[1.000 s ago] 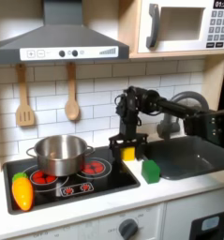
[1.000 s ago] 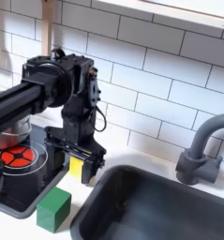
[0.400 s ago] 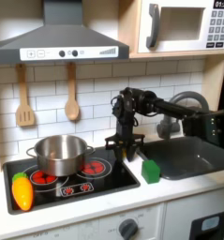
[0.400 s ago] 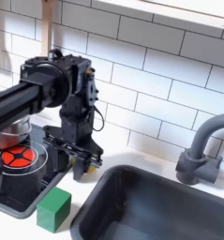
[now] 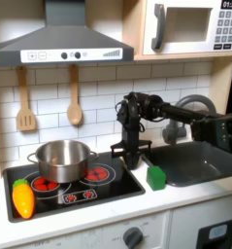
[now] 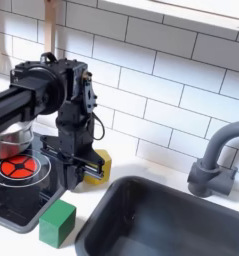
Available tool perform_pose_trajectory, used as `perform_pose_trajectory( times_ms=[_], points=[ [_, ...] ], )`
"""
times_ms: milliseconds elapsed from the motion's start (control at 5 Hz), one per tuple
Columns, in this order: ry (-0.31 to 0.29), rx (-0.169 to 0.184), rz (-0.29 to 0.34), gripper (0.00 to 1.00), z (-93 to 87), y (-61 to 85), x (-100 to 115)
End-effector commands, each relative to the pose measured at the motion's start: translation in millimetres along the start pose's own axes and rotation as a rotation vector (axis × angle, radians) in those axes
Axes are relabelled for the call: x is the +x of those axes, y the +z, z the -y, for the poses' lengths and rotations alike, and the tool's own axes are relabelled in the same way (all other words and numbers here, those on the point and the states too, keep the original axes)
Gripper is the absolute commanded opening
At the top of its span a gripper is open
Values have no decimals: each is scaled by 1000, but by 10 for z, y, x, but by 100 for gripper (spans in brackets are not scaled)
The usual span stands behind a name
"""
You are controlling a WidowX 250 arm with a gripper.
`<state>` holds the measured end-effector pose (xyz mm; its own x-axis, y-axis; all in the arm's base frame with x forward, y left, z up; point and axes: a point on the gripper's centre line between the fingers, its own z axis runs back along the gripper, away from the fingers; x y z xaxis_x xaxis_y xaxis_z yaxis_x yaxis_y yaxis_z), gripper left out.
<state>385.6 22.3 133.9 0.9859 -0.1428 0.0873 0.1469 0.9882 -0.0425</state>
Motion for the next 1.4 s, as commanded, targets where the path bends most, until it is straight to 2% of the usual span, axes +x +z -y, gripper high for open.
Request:
perform_pose_trajectory(
  times_ms=[0,200,400,600,1000,1200],
  points=[
    [-88,17,-12,100,-27,86,-69],
    [-122,35,13,100,-53,190,-70],
    [-168,23,33,100,-51,257,-48],
    [-191,32,37,100,-39,244,-22],
    [-208,25,47,100,26,237,17],
    [-233,41,53,100,91,257,26]
  ],
)
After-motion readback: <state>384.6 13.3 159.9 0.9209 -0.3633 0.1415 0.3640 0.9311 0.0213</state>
